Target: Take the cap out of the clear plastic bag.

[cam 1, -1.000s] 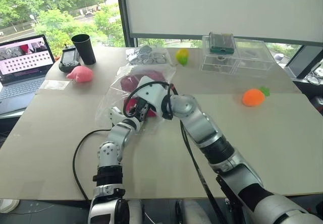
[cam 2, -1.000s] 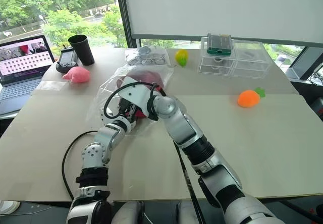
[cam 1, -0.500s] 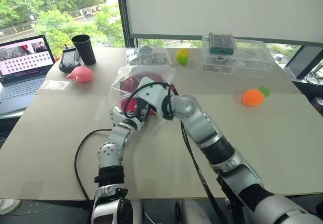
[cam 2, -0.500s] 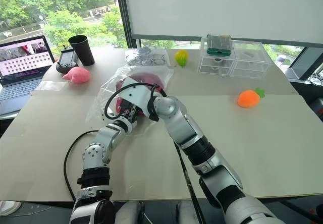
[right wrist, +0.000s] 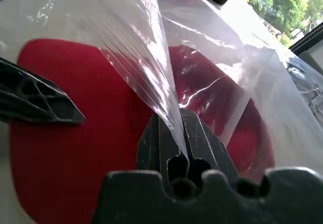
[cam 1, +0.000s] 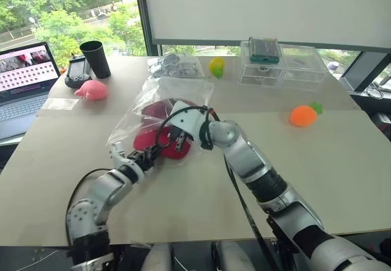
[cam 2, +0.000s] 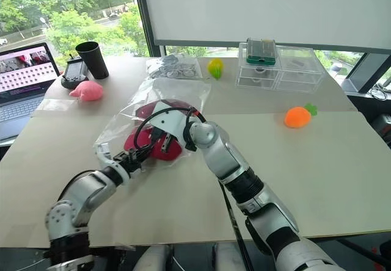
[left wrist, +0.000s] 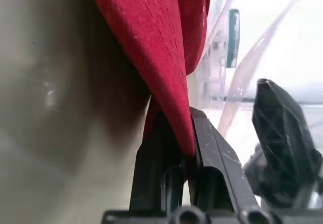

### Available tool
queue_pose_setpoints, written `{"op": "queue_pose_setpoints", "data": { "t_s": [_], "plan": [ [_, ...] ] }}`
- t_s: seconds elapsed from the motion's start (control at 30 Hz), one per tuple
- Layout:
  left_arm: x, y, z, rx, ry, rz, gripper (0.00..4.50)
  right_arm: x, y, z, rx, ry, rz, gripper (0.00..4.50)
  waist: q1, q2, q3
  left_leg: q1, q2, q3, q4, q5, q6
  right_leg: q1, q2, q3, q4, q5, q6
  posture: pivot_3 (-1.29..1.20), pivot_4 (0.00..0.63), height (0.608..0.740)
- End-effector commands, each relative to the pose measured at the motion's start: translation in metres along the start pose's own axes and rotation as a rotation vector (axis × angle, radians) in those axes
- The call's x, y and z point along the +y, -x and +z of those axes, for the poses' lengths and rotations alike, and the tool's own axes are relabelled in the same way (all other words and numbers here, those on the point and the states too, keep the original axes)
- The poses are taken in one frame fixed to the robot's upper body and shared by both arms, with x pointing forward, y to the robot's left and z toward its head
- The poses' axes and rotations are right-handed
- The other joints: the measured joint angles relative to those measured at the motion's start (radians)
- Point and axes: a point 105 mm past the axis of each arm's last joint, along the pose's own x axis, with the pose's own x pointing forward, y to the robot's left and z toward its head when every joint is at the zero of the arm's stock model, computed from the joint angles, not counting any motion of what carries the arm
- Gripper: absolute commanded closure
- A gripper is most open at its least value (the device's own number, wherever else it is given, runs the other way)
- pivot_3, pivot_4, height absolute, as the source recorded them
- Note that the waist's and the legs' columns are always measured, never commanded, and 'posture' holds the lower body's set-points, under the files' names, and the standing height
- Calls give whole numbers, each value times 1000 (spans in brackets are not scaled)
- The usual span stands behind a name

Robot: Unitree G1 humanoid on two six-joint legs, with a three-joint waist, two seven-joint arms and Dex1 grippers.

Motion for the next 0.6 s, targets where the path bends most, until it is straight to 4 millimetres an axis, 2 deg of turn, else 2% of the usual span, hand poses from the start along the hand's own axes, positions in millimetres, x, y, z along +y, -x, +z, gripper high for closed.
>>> {"op": "queue_pose_setpoints", "data": {
  "t_s": [0.03,0.13,0.17,0.23,0.3,0.37,0.4,0.5,0.53,0.6],
  "plan": [
    [-28,14,-3,-17,12,-125,4476,-4,3,14,-53,26,-24,4500,4,0,0,0,0,0,0,0,0,0,0,0,0,0,0,0,150,740],
    [-43,21,-19,12,-29,-210,4476,-3,3,13,-54,25,-21,4500,10,0,0,-1,-1,0,0,0,0,0,0,-1,-1,0,0,0,150,740],
    [-51,26,-23,7,-36,-265,4476,-3,3,13,-54,25,-20,4500,10,0,0,-1,-1,0,0,0,0,0,0,-1,-1,0,0,0,150,740],
    [-54,40,-33,29,-63,-334,4476,-2,2,13,-53,25,-18,4500,8,0,0,-1,-1,1,0,0,0,0,0,0,-2,0,-1,0,150,740],
    [-45,61,-39,85,-121,-353,4476,-2,2,12,-52,25,-18,4500,2,0,0,-1,0,1,-1,0,0,-1,0,0,-2,0,-3,0,150,740],
    [-39,82,-37,130,-177,-375,4476,-3,2,11,-50,24,-18,4500,-8,0,1,-1,0,1,-3,0,0,-2,1,0,-2,-1,-4,0,150,740],
    [-38,88,-35,142,-188,-382,4476,-2,2,11,-50,24,-18,4500,-11,1,1,-1,1,1,-4,0,0,-3,1,0,-1,-2,-5,0,150,740],
    [-14,103,-18,146,-164,-282,4476,-2,3,10,-49,20,-17,4500,-11,2,2,0,1,0,-5,0,0,-3,1,-2,0,-9,-4,0,150,740],
    [-7,108,-16,151,-151,-258,4476,-1,2,9,-49,20,-16,4500,-13,2,2,1,2,0,-5,0,0,-3,1,-2,0,-12,-10,0,150,740],
    [0,121,-17,175,-127,-250,4476,0,2,10,-50,15,-14,4500,-17,2,2,1,2,0,-5,0,0,-3,1,-2,0,-12,-10,0,150,740]
  ]
}}
